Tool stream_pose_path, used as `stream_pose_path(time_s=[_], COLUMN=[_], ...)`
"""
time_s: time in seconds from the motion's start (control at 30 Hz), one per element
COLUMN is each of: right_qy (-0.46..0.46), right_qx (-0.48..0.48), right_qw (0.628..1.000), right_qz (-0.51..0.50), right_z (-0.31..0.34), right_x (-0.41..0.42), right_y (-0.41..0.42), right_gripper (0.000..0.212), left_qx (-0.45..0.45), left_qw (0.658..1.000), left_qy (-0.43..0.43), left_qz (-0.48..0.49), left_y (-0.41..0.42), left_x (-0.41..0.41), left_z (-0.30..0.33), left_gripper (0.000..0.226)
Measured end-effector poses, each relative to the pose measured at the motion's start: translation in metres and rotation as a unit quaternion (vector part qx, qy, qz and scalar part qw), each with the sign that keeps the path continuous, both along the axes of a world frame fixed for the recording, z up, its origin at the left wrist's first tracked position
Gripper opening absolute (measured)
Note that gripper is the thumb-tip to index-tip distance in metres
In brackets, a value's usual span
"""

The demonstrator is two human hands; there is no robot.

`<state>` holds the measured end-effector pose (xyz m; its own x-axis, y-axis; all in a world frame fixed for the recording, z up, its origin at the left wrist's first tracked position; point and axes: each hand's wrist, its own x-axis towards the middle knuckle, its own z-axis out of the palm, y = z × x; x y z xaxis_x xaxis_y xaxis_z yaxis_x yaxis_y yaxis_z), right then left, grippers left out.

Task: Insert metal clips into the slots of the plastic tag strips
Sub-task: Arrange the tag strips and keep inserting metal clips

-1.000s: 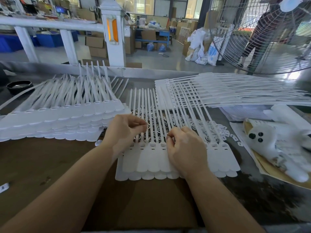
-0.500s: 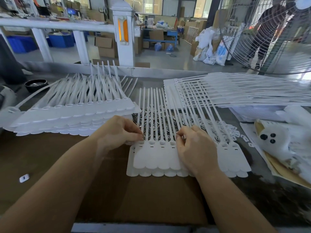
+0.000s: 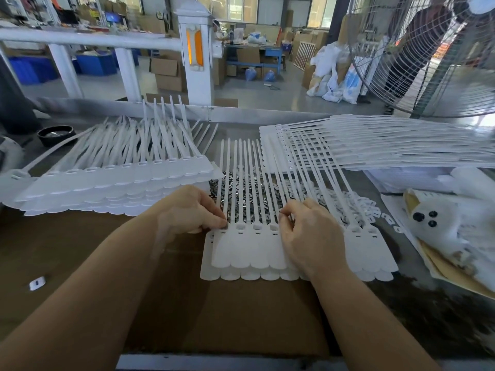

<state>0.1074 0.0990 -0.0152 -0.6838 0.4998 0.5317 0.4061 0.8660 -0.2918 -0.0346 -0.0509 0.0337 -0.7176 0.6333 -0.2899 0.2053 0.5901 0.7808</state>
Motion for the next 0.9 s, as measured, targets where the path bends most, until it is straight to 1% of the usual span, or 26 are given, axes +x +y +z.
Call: stream_pose_path(time_s=[0.17, 0.3, 0.5, 0.7, 0.9], right_qy=[-0.002, 0.0, -0.001, 0.004, 0.004], right_qx=[0.001, -0.001, -0.004, -0.003, -0.003], right_qw=[1.0, 1.0, 1.0, 1.0, 1.0], right_qz=[0.0, 0.002, 0.007, 0.005, 0.007], right_z=[0.0001, 0.0007, 0.0011, 0.0006, 0.0005], right_x=[0.0007, 0.0009, 0.0005, 0.0013, -0.0001], right_y=[0.0001, -0.0001, -0.0001, -0.0004, -0.0004], right_gripper=[0.011, 0.011, 0.011, 0.01, 0.01], left_qx=[0.004, 0.002, 0.003, 0.043, 0.044], left_qw=[1.0, 1.0, 1.0, 0.996, 0.998], left_qy=[-0.024, -0.014, -0.013, -0.063, -0.038], left_qz=[0.018, 0.016, 0.013, 0.047, 0.031], left_y=[0.0005, 0.0007, 0.0, -0.0027, -0.0059], left_x=[-0.0008, 0.0001, 0.0021, 0.0015, 0.0004], left_z=[0.0004, 0.0027, 0.005, 0.0038, 0.0061], left_gripper=[0.003, 0.001, 0.005, 0.009, 0.005])
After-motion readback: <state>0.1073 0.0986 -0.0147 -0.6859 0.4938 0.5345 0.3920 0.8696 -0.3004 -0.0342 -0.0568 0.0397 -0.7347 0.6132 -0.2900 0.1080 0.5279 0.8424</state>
